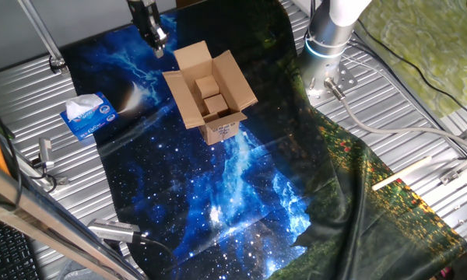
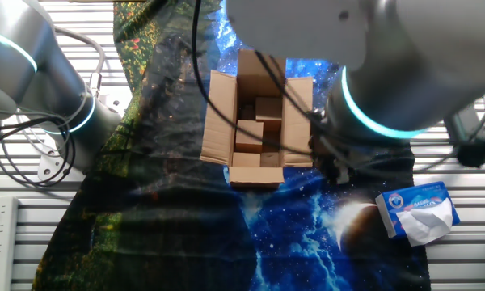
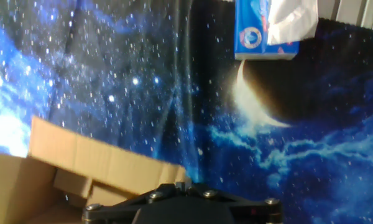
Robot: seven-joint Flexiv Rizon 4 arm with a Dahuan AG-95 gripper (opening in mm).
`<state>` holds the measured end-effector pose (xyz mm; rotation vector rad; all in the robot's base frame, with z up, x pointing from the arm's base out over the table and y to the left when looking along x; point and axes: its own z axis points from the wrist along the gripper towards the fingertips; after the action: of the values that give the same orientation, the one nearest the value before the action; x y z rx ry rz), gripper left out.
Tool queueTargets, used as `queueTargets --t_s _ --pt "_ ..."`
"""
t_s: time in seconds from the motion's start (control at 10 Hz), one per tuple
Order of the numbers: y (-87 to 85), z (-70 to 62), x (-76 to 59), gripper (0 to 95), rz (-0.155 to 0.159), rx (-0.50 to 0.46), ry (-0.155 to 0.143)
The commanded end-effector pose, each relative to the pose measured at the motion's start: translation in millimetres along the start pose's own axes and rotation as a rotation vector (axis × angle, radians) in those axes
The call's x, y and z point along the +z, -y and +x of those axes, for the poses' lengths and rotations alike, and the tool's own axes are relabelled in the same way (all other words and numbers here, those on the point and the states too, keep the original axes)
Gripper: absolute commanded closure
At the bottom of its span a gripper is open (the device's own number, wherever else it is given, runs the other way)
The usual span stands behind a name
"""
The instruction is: Cover the box
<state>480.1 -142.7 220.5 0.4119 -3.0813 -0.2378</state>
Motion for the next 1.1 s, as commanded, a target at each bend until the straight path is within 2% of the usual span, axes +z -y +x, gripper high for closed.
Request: queueTargets --t_s 0.1,0.3,0.5,0.6,1.1 --pt "-1.5 2.8 4.3 76.0 -0.010 -0.003 0.004" --pt "-0.3 4.4 10.6 76.0 -0.010 -0.015 0.008" --pt "-0.9 5.6 11.2 76.0 -0.005 -0.015 0.007" --pt "-1.1 6.2 11.5 76.0 -0.012 -0.014 0.018" --pt "0.4 5.0 13.9 76.0 0.000 -0.022 0.012"
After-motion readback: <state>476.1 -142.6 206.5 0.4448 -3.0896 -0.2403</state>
